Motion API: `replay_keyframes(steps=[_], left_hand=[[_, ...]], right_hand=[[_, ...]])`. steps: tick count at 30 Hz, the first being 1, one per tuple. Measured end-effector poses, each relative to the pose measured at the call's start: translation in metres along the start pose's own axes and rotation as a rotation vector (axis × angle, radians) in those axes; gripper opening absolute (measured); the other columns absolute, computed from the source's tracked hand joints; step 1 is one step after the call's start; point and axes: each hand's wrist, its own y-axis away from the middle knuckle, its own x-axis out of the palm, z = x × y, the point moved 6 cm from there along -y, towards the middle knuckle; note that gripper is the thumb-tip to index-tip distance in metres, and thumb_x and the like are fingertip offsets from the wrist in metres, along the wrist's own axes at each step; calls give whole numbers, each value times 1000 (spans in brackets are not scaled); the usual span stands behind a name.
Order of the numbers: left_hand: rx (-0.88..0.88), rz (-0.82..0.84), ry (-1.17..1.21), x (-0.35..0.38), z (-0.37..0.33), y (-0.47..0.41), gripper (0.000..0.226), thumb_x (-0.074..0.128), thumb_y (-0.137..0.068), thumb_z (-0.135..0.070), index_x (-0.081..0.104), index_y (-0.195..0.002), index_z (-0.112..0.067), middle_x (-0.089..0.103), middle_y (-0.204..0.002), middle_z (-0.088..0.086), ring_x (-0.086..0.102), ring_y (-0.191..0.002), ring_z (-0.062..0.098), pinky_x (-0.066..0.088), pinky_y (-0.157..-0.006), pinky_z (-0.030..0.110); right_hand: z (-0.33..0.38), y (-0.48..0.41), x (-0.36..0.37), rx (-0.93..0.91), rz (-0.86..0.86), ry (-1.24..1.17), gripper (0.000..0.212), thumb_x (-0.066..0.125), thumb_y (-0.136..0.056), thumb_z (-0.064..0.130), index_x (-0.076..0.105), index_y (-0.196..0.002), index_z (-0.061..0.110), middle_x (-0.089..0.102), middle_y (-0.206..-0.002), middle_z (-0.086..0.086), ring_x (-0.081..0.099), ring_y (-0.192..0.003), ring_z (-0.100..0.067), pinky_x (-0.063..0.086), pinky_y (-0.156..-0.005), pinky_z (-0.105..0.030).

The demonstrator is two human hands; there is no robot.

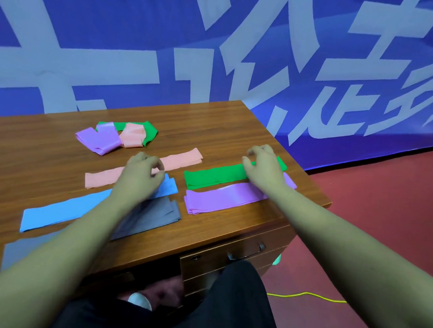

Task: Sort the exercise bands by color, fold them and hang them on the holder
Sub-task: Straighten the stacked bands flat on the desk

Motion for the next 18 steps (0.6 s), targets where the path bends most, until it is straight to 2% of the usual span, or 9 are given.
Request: replay_keyframes(steps=[4, 8, 11, 15, 18], left_hand=[[-152, -45, -82, -33, 54, -20, 13, 63, -81, -12, 69, -92, -7, 58, -98, 19, 56, -95, 39, 47, -84, 42], [-279, -65, -96, -51, 101, -33, 15, 60, -80, -13, 69, -91, -11, 57, -98, 16, 55, -98, 38, 47, -87, 41], [-307, -82, -106, -52, 128, -48, 16, 60, -80, -14, 67, -95, -12, 55, -101, 14, 52, -103, 35, 45, -90, 42], [-315, -131, -123, -47, 161, -71, 30, 63, -81, -14, 65, -110, -11, 53, -111, 13, 49, -111, 34, 43, -96, 43], [-316, -75, -108, -39, 188, -86, 32, 65, -82, -17, 65, -114, -14, 56, -112, 12, 53, -110, 32, 46, -95, 44]], right_hand=[[75, -22, 47, -99, 154, -55, 33, 58, -89, 29, 63, -115, 9, 56, -117, -16, 56, -110, -33, 45, -98, -38], [139, -41, 99, -178, 249, -80, 33, 57, -87, 25, 62, -115, 9, 55, -117, -17, 56, -109, -35, 45, -97, -40], [175, -59, 140, -188, 335, -66, 36, 56, -89, 26, 60, -120, 9, 53, -122, -14, 56, -111, -32, 46, -97, -40], [213, -83, 186, -238, 392, -48, 34, 57, -86, 24, 61, -116, 9, 55, -119, -14, 57, -109, -32, 48, -95, -42], [239, -94, 217, -336, 395, -36, 35, 62, -82, 21, 61, -115, 11, 56, -120, -14, 53, -114, -32, 43, -100, -40]])
